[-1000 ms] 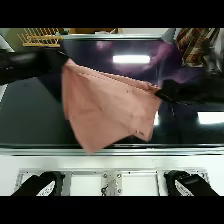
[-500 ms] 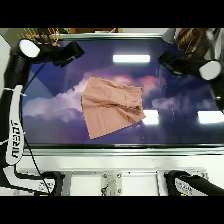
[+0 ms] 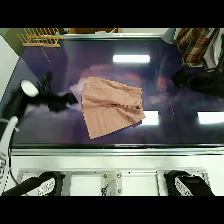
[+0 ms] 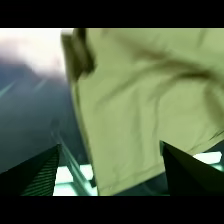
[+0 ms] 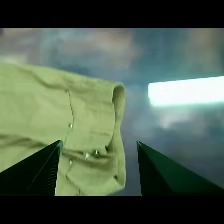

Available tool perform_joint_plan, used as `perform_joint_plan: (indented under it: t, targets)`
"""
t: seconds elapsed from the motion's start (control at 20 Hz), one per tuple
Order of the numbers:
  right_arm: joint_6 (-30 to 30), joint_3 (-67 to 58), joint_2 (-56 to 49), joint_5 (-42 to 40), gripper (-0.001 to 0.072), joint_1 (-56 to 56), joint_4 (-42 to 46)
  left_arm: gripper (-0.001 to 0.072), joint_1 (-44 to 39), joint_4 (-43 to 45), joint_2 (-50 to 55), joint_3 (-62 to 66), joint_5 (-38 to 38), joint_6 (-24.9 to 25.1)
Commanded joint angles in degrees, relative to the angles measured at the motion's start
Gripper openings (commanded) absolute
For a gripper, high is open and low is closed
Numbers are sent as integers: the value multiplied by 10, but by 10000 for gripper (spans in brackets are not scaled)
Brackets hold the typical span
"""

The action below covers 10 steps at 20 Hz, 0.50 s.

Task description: Fold the clothes and pants, and hang the long-sleeved shirts on hangers.

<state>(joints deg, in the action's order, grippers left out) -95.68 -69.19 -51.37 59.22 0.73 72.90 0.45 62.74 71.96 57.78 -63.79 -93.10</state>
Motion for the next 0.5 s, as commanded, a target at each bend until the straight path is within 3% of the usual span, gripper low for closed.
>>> perform_joint_plan:
  t: [0.0,0.2,0.45]
  targets:
    - [12,56,50,22,501,-2,-19,674,-8,-60,-65,-219,73,-2]
    - [12,62,49,13,501,-2,-53,674,-58,-133,-84,-308,140,-2]
    - [12,62,49,2,501,-2,-76,674,-149,-134,-26,-284,178,-15]
